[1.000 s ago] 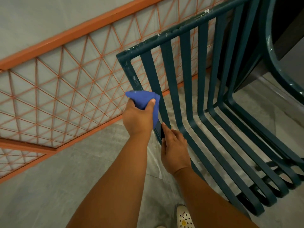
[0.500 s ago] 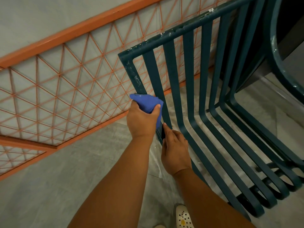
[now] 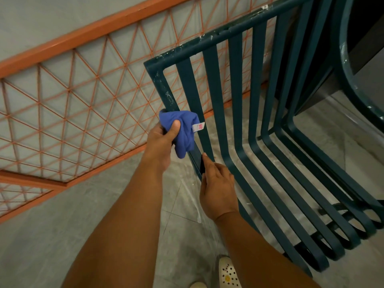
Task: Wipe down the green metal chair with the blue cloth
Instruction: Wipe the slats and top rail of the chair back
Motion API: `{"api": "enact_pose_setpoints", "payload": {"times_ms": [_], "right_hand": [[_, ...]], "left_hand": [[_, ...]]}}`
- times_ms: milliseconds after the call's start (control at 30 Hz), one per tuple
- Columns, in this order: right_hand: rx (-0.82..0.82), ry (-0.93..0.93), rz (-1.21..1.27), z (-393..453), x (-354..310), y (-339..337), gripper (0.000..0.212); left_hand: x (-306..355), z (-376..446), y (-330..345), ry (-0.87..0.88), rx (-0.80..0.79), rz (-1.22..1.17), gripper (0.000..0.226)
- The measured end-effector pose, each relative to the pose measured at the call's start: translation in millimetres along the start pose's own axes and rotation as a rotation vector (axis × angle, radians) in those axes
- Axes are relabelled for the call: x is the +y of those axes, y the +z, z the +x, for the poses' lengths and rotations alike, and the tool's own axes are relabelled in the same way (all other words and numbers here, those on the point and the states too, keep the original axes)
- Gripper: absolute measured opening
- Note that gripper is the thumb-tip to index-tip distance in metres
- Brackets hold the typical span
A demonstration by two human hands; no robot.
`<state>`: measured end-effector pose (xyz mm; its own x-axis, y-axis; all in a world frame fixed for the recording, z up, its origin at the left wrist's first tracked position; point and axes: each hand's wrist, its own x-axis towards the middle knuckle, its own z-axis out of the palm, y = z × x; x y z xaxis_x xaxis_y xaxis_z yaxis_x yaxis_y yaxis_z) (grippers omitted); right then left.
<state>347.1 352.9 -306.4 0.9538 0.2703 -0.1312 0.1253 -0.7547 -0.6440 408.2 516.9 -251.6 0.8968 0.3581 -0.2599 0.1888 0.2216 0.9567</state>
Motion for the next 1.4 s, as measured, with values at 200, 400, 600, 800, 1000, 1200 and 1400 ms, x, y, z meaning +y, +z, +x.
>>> {"api": "enact_pose_setpoints", "payload": {"times_ms": [200,400,600,800,1000,1200,1400], "right_hand": [[0.029,-0.032,-0.006,0,-5,-5,0.057],[0.064,-0.048,-0.012,-1,-5,-1,0.056],[0.062,-0.037,-0.02,-1,-4,-1,0.053],[0.013,0.012,-0.029,0,-6,-4,0.055],[0.028,0.004,-0.017,-2,-7,-6,0.055],[0.003,0.02,-0.027,0,-6,-6,0.055],[0.009,0.002,-0.023,-1,-8,-7,0.058]], "left_hand": [[17,16,-10,-0.082,-0.104,0.135,0.021],[6,-15,32,0.19,0.511,0.459,0.027],[16,-19,46,0.419,0.585,0.528,0.037],[47,1,39,0.484,0.568,0.556,0.041],[13,-12,33,0.409,0.497,0.62,0.039],[41,6,33,0.435,0.553,0.549,0.025],[29,5,32,0.31,0.619,0.43,0.03]]}}
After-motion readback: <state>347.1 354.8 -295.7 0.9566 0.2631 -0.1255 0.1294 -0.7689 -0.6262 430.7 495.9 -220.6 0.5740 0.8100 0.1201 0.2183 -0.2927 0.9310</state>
